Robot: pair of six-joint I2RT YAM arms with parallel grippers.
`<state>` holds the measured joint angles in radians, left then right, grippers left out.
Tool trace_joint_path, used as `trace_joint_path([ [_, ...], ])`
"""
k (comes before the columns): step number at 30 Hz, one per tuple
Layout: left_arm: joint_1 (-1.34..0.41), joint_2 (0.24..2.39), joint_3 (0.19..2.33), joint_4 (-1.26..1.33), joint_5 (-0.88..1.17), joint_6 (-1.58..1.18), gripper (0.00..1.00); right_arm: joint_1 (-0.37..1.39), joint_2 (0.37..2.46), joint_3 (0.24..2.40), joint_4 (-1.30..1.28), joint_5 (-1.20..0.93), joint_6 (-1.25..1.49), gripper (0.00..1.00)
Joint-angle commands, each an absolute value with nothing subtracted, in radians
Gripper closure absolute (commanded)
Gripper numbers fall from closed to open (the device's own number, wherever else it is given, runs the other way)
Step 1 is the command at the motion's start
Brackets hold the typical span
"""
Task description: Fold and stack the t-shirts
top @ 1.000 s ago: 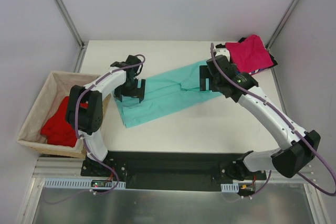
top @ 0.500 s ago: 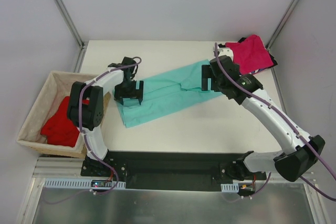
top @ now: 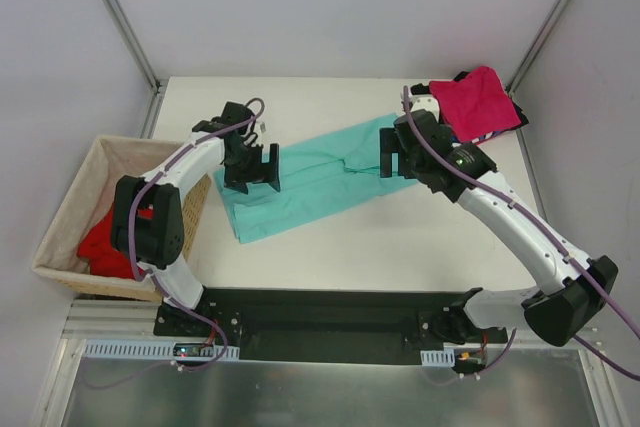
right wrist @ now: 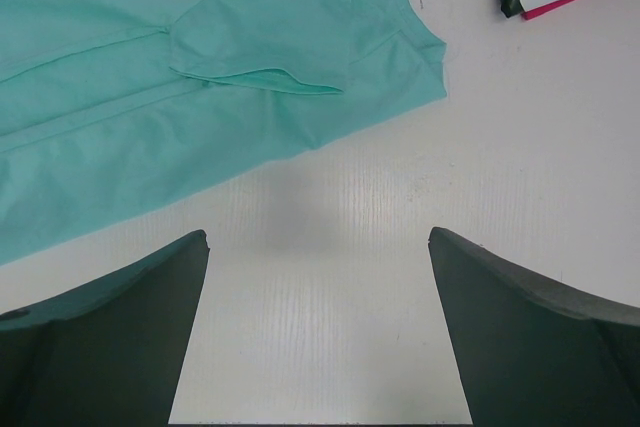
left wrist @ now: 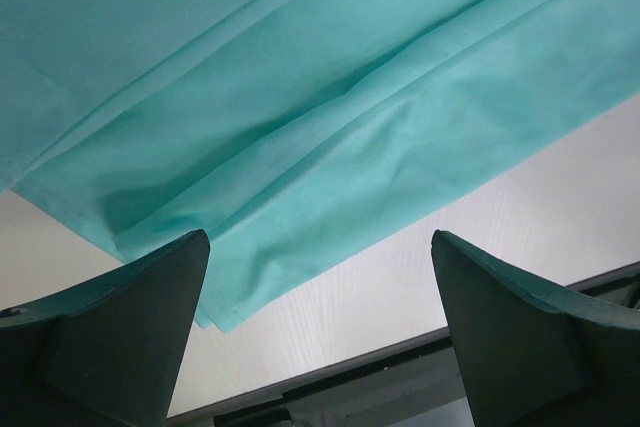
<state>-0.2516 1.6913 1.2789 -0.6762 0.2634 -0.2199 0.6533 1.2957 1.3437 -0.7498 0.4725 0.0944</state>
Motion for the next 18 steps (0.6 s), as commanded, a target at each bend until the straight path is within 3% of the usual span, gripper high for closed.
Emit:
trace_joint_path([
  [1,-0.250,1.663,1.224,-0.675,0.334,-0.241,0.06,0.663,1.275,1.365,-0.767,0.512,0.110,0.03],
  [18,-0.230,1.506,1.055,-0.664,0.403,-0.340,0.05,0.690,1.295,1.373,-0.776,0.528,0.120,0.03],
])
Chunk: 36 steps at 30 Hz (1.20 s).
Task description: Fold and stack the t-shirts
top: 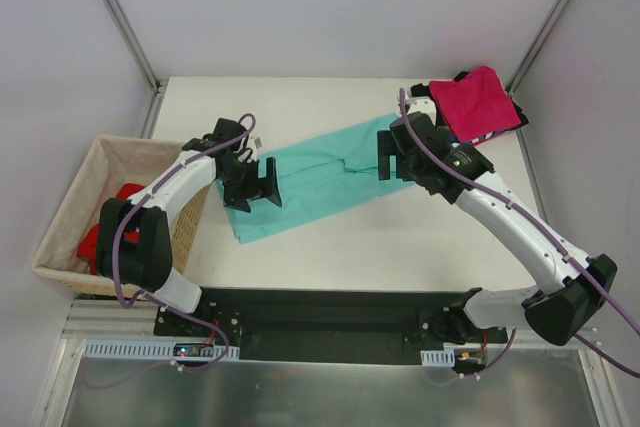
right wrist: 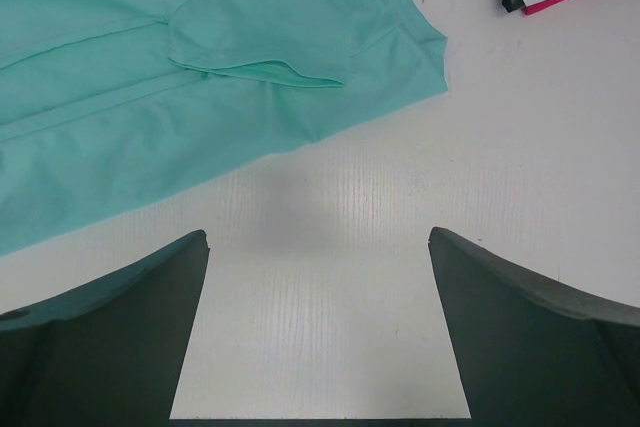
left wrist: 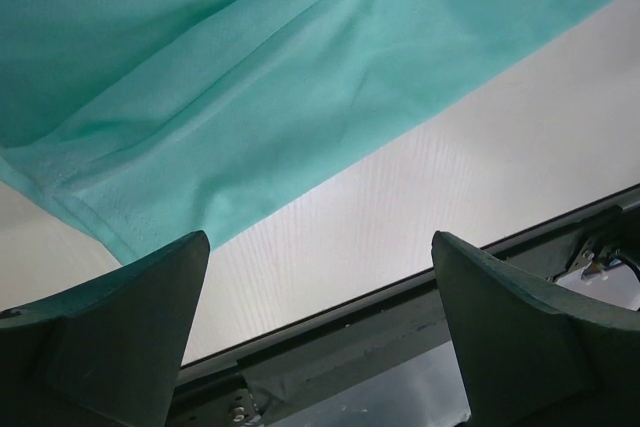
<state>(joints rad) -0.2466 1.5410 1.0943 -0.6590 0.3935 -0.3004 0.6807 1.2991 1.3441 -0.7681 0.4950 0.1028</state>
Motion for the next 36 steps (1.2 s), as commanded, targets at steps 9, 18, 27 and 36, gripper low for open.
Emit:
trace_joint_path([
  [9,-0.199,1.549,1.032,-0.644,0.341,-0.347,0.05,0.698,1.284,1.364,-0.782,0.537,0.118,0.03],
  [18,-0.193,1.631,1.014,-0.594,0.336,-0.356,0.06,0.698,1.272,1.356,-0.787,0.545,0.115,0.03],
  [27,-0.160,1.690,1.014,-0.578,0.339,-0.354,0.06,0.696,1.249,1.353,-0.792,0.554,0.117,0.03],
  [36,-0.153,1.724,0.974,-0.566,0.359,-0.379,0.07,0.696,1.215,1.341,-0.798,0.568,0.117,0.03],
])
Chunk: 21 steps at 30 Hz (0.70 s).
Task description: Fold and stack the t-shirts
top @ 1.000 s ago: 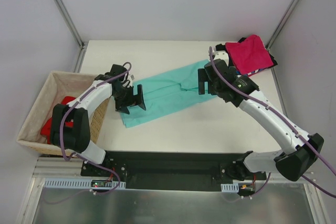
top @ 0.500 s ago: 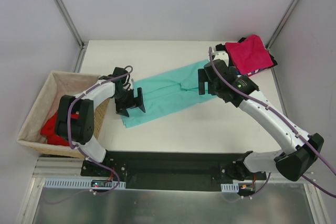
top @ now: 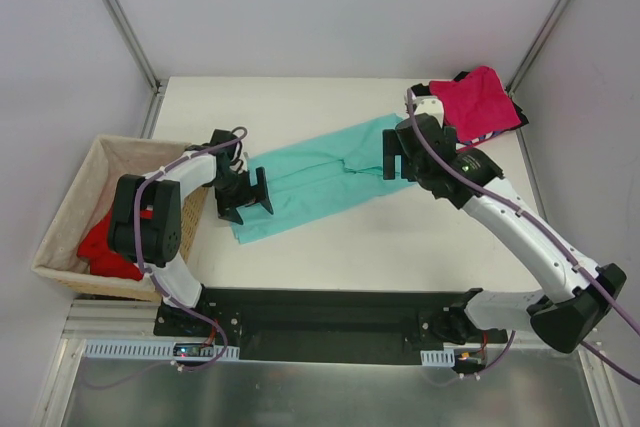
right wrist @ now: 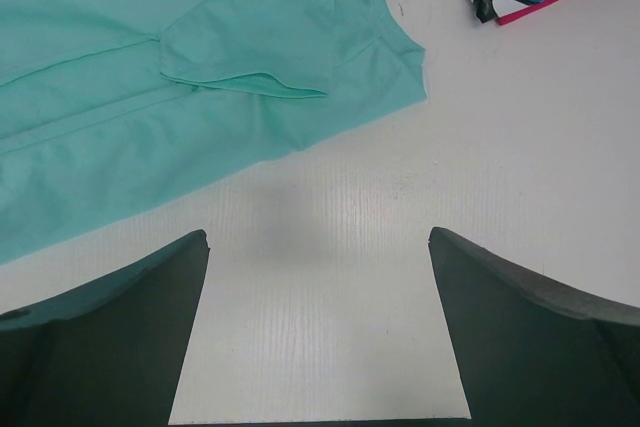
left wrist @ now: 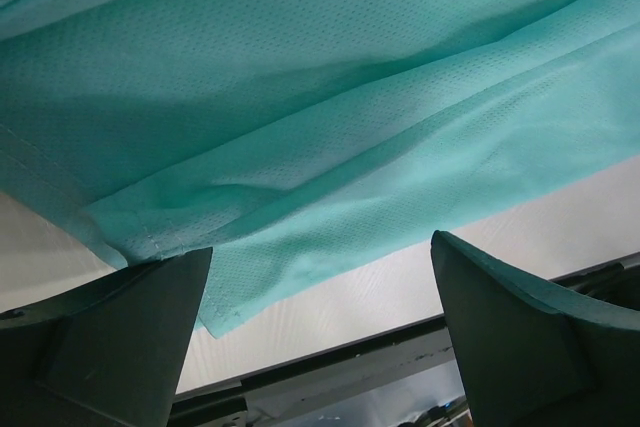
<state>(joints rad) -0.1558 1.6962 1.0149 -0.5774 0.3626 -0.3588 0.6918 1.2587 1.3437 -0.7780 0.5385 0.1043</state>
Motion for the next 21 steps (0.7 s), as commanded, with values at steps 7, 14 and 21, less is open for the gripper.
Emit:
trace_joint_path([
  [7,-0.222,1.736,0.946,-0.555,0.334,-0.400,0.07,0.696,1.198,1.333,-0.798,0.569,0.118,0.03],
  [14,-0.314,1.755,0.888,-0.509,0.348,-0.452,0.08,0.696,1.181,1.324,-0.799,0.577,0.117,0.03],
  [21,-0.455,1.749,0.842,-0.454,0.368,-0.543,0.08,0.696,1.180,1.327,-0.805,0.572,0.120,0.03],
])
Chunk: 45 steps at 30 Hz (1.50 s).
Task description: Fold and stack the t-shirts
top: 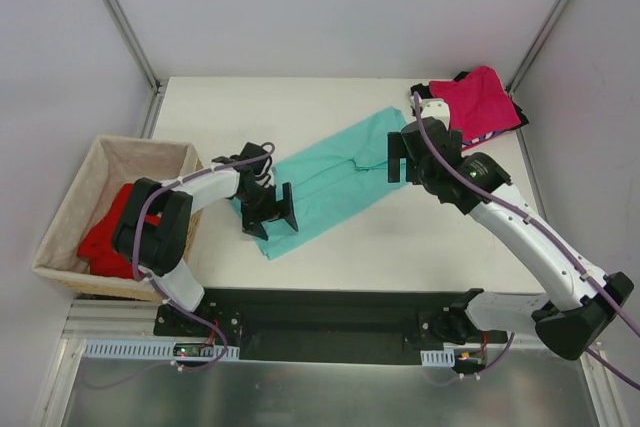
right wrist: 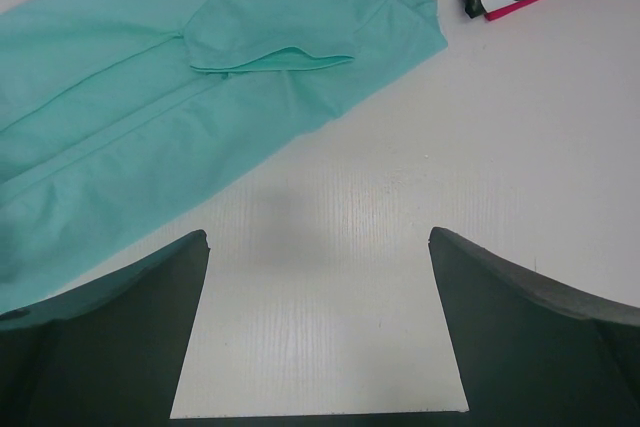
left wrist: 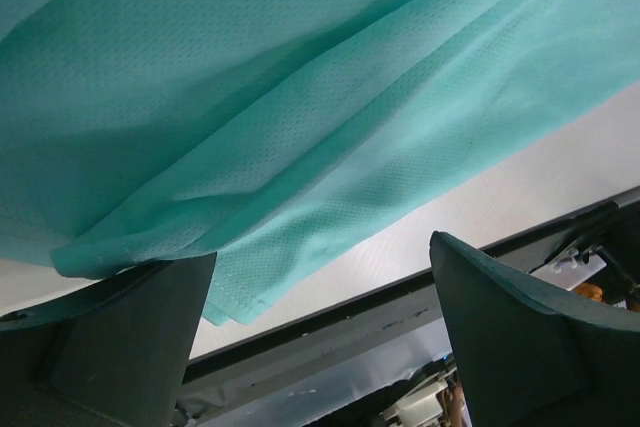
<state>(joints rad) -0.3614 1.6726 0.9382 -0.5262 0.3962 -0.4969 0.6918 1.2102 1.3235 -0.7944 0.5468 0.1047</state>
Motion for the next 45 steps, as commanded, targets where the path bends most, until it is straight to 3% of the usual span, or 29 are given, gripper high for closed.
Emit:
trace_joint_path([
  [1,-0.475,1.749,0.839,-0.448,0.368,-0.557,0.08,0.696,1.178,1.328,-0.805,0.572,0.120,0.03],
  [10,-0.799,1.795,0.882,-0.387,0.390,-0.715,0.08,0.701,1.149,1.336,-0.838,0.574,0.135,0.03],
  [17,-0.994,1.891,1.030,-0.377,0.394,-0.776,0.08,0.721,1.120,1.341,-0.877,0.598,0.150,0.03],
  [29,-1.046,1.973,1.290,-0.409,0.393,-0.738,0.08,0.742,1.098,1.344,-0.928,0.638,0.150,0.03],
  [38,-1.048,1.849,1.394,-0.574,0.264,-0.689,0.05,0.746,1.124,1.351,-0.914,0.630,0.152,0.03],
  [45,-1.058,1.743,1.448,-0.600,0.282,-0.681,0.04,0.759,1.155,1.370,-0.905,0.629,0.153,0.03],
])
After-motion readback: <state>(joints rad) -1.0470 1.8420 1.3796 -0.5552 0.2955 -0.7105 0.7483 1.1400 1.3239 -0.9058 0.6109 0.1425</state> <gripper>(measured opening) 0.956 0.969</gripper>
